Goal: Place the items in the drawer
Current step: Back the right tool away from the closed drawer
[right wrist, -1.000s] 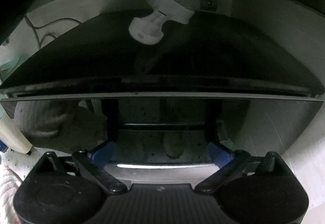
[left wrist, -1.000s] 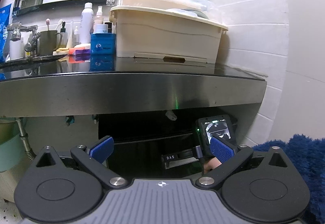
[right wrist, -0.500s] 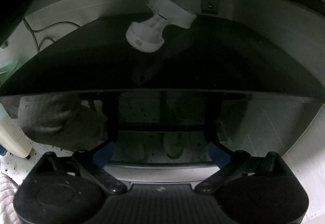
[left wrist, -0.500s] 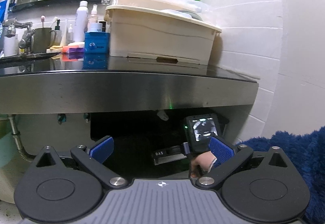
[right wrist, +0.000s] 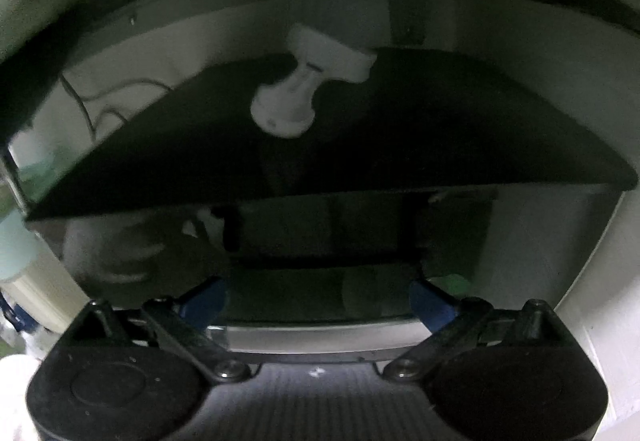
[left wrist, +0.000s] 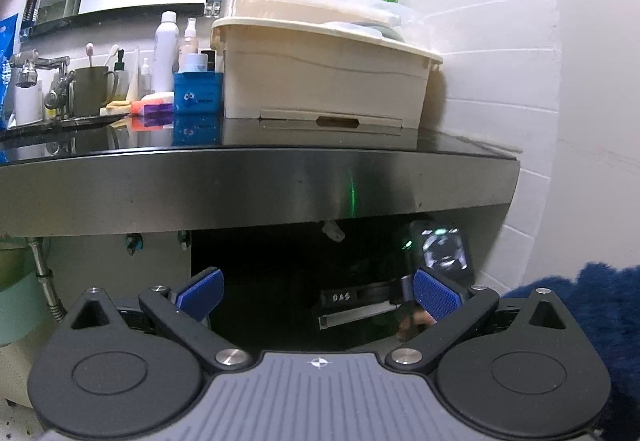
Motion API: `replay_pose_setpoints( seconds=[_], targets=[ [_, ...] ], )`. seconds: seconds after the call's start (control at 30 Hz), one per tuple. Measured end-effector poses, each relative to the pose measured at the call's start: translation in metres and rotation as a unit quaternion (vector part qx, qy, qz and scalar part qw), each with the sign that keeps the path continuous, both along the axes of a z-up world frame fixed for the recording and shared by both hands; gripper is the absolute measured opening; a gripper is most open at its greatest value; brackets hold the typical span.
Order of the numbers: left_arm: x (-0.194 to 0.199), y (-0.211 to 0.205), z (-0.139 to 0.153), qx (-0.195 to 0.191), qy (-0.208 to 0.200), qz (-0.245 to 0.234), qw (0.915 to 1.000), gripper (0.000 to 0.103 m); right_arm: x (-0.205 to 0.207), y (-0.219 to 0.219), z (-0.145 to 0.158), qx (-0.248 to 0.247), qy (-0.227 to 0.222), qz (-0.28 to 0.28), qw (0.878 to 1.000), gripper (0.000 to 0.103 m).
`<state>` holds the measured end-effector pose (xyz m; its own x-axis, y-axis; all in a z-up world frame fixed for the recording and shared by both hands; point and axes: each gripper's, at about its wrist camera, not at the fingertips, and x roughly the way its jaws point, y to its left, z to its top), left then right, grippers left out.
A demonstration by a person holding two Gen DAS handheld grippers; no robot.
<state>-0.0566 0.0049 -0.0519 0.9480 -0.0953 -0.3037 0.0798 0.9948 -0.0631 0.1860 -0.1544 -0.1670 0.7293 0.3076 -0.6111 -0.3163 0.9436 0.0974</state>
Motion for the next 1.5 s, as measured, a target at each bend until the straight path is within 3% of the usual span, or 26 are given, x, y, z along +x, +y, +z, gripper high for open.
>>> replay_pose_setpoints(
  seconds=[0.33, 0.47, 0.7, 0.8, 0.97, 1.23, 1.5],
  targets=[
    [-0.003, 0.008, -0.003, -0.033, 0.002, -0.023, 0.9992, 0.103, -0.058, -0.021, 0.028, 0.023, -0.004, 0.040, 0.999, 0.102],
    [0.000, 0.009, -0.005, -0.054, 0.013, -0.042, 0.9976, 0.103, -0.084, -0.029, 0.040, 0.004, -0.020, 0.015, 1.000, 0.103],
    [0.005, 0.001, -0.006, -0.036, 0.028, -0.048, 0.9978, 0.102, -0.121, -0.038, 0.058, -0.013, -0.029, -0.058, 0.998, 0.103],
    [0.003, -0.008, -0.005, -0.002, 0.027, -0.035, 0.9990, 0.102, -0.135, -0.040, 0.067, -0.020, -0.047, -0.078, 0.996, 0.103],
    [0.005, -0.012, -0.005, 0.013, 0.034, -0.033, 0.9988, 0.103, -0.145, -0.042, 0.088, -0.016, -0.024, -0.111, 0.993, 0.103],
    [0.010, -0.007, -0.003, 0.013, 0.058, -0.050, 0.9970, 0.103, -0.153, -0.044, 0.114, -0.014, -0.015, -0.127, 0.992, 0.103],
    [0.018, 0.003, 0.012, 0.019, 0.081, -0.026, 0.9962, 0.103, -0.162, -0.055, 0.142, -0.008, 0.013, -0.131, 0.991, 0.103]
  ],
)
